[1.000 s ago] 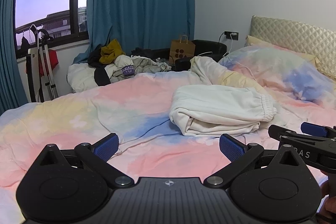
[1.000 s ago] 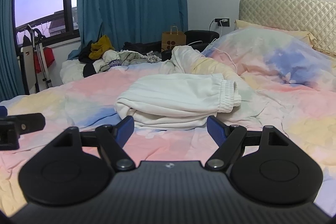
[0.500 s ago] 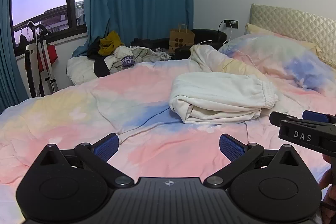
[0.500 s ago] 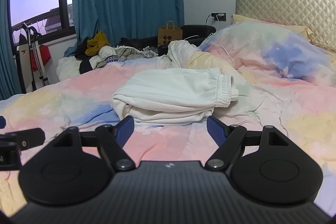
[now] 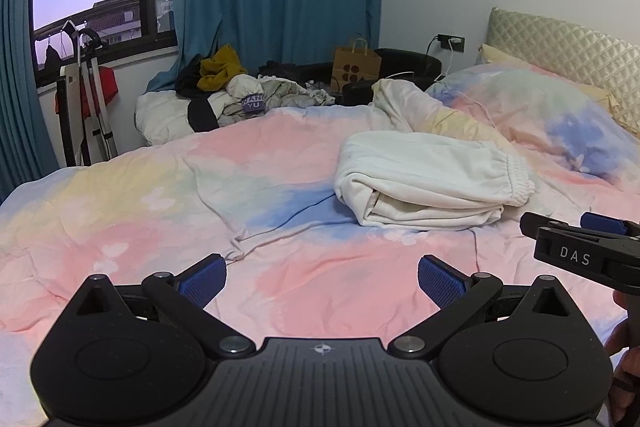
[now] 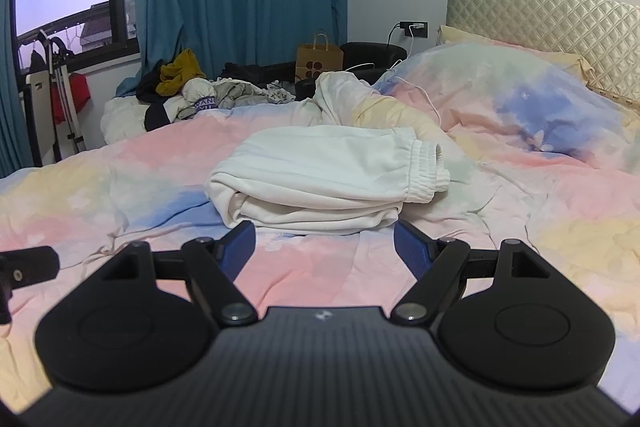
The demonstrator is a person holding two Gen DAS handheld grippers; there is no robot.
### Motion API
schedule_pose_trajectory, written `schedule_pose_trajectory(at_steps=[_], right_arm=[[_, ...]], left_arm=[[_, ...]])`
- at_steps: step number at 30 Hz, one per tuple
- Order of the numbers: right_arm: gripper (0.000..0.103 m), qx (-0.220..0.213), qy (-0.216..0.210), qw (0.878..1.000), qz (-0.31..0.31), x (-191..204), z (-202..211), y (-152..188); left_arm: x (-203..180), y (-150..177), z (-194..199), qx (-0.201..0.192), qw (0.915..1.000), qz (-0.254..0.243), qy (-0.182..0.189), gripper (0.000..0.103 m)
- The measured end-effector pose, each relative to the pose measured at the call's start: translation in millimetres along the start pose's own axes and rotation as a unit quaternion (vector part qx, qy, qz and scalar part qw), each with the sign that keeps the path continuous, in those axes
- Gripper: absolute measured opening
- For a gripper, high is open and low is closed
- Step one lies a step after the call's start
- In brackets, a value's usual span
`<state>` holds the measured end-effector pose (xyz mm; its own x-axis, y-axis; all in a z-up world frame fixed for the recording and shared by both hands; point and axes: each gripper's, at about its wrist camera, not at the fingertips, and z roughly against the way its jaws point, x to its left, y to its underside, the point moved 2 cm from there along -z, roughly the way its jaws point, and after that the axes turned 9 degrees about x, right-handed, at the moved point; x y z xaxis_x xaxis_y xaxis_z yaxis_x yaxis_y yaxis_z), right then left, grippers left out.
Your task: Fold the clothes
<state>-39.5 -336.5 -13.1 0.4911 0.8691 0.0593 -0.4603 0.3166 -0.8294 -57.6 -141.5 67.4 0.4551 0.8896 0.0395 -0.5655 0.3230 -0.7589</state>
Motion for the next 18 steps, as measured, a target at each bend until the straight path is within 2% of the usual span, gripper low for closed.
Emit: schedule_pose_trajectory(at_steps=[18], right_arm=[[0.078, -0.005, 0.011, 1.000, 0.008, 4, 6, 0]], left_arm=[[1, 2, 22, -0.012, 0.9999, 0.000, -0.003, 0.103]])
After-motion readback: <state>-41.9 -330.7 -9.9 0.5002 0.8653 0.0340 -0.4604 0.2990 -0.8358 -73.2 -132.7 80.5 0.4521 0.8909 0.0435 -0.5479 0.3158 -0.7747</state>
